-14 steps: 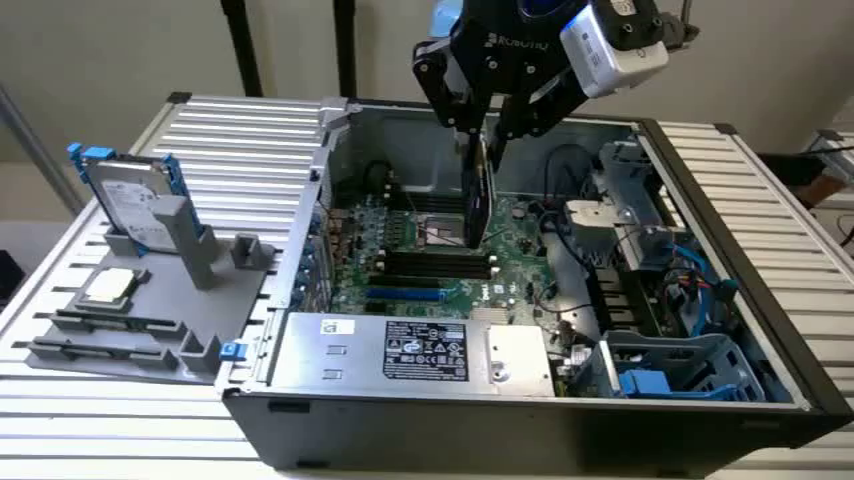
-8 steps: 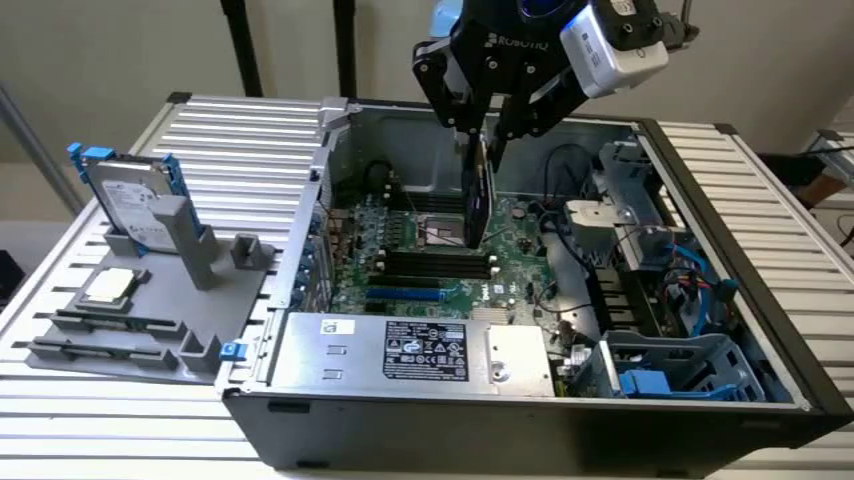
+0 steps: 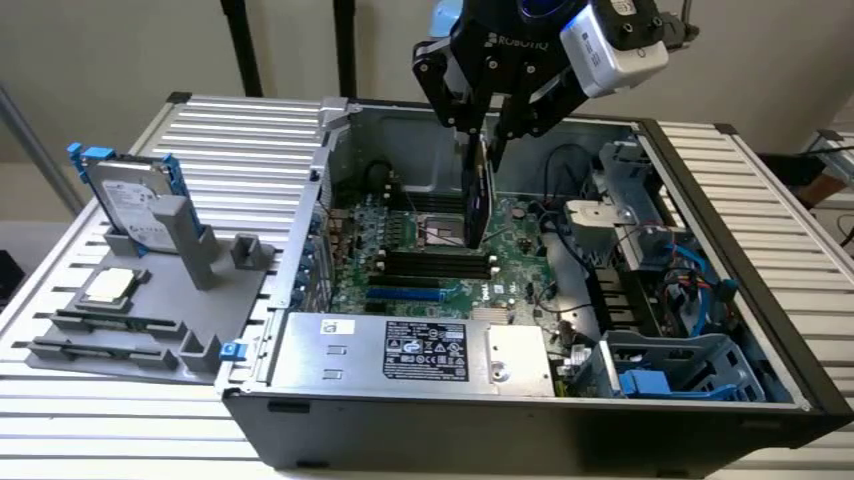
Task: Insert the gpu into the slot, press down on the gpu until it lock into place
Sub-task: 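Insert the gpu into the slot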
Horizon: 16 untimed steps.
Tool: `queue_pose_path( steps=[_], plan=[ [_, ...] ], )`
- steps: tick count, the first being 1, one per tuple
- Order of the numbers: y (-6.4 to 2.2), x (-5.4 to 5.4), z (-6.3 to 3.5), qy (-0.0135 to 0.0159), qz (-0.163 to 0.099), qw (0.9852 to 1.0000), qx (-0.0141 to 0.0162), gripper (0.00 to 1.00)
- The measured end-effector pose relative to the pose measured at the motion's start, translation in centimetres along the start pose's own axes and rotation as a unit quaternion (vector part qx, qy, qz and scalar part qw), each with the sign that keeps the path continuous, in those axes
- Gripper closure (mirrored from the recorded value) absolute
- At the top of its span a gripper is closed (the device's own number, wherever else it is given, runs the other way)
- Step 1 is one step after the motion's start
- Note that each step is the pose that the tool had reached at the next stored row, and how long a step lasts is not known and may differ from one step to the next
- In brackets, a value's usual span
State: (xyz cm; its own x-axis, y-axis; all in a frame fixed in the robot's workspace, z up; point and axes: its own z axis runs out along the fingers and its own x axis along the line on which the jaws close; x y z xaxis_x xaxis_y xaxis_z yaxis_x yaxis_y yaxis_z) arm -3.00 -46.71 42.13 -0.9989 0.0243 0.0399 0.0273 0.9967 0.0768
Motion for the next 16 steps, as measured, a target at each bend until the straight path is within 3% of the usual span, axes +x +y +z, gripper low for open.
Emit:
queue_pose_path(
  steps=[4,8,12,16],
  plan=[
    [0.0,0.0,-0.01,0.0003,-0.003,1.0,0.0003,0.74],
    [0.0,0.0,0.01,0.0028,-0.036,0.9993,0.0014,0.74],
    [0.0,0.0,0.01,0.0056,-0.073,0.9973,0.0028,0.74],
    [0.0,0.0,0.01,0.0084,-0.109,0.994,0.0044,0.74]
  ],
)
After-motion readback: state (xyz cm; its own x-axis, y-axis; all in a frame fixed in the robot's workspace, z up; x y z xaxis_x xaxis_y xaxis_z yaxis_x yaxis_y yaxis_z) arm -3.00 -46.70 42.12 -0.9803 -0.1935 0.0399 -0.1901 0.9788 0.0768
